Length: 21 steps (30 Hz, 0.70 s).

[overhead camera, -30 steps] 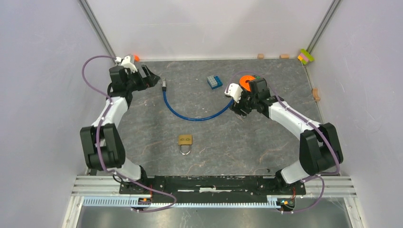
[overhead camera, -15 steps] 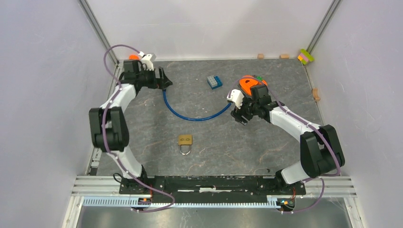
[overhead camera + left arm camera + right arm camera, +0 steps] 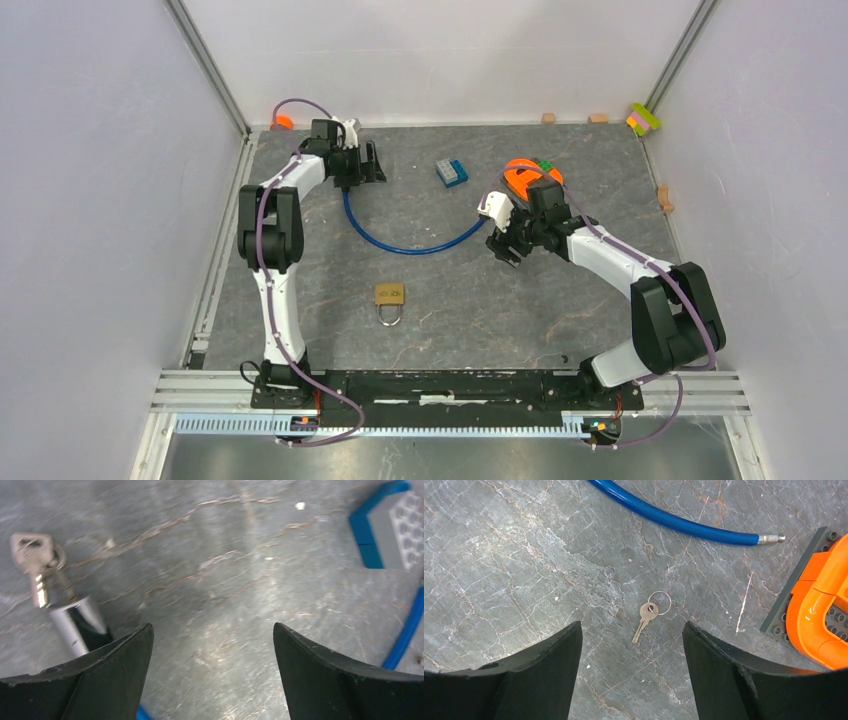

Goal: Unlock with the key

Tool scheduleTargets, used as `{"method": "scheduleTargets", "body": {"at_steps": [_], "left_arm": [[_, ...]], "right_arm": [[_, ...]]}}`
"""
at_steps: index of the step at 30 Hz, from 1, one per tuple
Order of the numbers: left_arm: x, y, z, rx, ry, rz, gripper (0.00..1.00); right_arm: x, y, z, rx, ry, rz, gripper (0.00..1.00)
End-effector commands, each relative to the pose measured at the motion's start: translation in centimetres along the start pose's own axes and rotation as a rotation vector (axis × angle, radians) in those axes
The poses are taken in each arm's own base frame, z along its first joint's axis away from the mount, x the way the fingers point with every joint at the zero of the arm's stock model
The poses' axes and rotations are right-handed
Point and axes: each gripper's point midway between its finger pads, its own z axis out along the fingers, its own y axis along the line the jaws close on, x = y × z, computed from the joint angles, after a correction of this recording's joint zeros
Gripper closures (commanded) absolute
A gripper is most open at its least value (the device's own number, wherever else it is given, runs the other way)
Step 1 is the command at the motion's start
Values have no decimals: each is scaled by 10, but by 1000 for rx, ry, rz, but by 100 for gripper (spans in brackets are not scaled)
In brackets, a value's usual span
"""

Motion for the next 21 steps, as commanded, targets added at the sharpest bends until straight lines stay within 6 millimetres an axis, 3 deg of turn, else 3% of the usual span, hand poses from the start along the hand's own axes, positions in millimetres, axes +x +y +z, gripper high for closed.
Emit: {"method": "scheduleTargets", "body": {"at_steps": [1,9,14,17,21], "left_arm": [[-11,31,-8,-155,-30,-109,6],[-2,64,-33,-252,-74,-168,5],[8,50,-48,-202,-79,-147,2],[-3,31,-58,-121,-131,-87,0],[-36,4,-83,-37,-274,-10,0]], "right_arm": [[-7,-2,-1,3,-33,-6,22],[-3,3,1,-14,-29,-7,21],[-2,1,1,-2,-27,-18,21],[-5,-3,-2,21,-34,-26,21],[-9,-11,-11,72,-43,-15,20]]}}
